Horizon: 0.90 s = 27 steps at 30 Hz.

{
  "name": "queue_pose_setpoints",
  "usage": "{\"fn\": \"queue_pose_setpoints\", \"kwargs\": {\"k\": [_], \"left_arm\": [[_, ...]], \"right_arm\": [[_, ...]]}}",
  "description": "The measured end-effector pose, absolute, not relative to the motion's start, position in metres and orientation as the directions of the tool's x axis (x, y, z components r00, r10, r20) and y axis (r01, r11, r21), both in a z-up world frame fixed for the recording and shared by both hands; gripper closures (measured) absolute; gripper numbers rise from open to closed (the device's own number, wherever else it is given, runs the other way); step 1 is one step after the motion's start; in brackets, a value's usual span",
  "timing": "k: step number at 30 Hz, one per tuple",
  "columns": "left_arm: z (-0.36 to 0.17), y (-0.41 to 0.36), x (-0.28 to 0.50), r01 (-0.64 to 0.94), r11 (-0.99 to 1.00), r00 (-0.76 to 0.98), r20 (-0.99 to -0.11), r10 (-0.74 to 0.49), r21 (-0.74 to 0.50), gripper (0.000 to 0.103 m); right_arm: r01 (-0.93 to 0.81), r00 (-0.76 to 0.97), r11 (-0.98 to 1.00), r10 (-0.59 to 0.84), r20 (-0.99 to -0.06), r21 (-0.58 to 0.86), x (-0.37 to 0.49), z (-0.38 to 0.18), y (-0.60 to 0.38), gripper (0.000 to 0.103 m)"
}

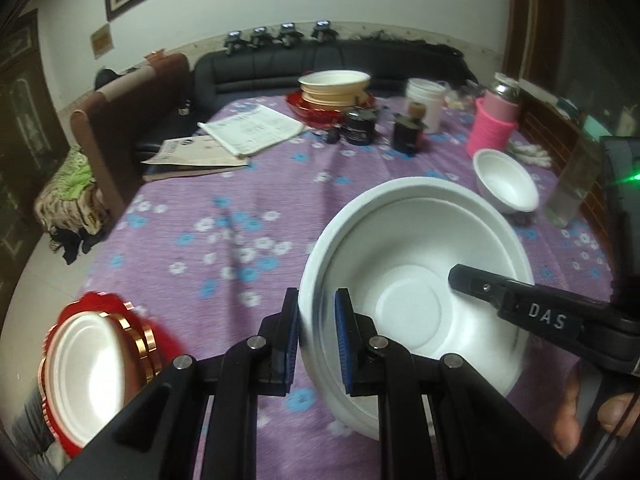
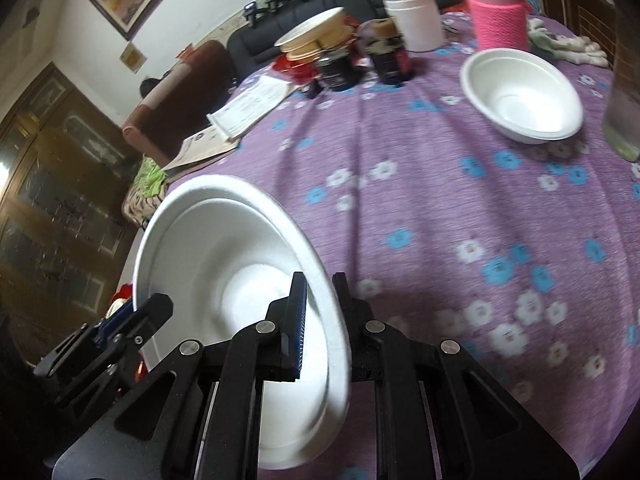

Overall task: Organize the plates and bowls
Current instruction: 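Lift the white foam plate and carry it toward the red plate stack, then lower the white foam plate onto the bowls on the red plate stack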

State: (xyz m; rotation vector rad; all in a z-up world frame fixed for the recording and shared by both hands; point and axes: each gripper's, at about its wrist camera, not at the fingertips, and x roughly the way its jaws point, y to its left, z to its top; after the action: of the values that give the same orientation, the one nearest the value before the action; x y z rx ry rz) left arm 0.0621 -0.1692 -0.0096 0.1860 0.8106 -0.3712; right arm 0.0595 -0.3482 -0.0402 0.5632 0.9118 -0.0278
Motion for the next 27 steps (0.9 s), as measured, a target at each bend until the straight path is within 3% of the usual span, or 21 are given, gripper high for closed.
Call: {"fn": "queue_pose_setpoints", "kwargs": {"k": [27], "left_arm": [[0.009, 0.006, 0.058, 0.061, 0.998, 0.742, -0.668, -0.054, -0.014, 0.087]], "right_arm": [[-0.06, 0.565, 0.921, 0.348, -0.748, 0.384, 0.111, -0.014, -0.14, 0.09]]}}
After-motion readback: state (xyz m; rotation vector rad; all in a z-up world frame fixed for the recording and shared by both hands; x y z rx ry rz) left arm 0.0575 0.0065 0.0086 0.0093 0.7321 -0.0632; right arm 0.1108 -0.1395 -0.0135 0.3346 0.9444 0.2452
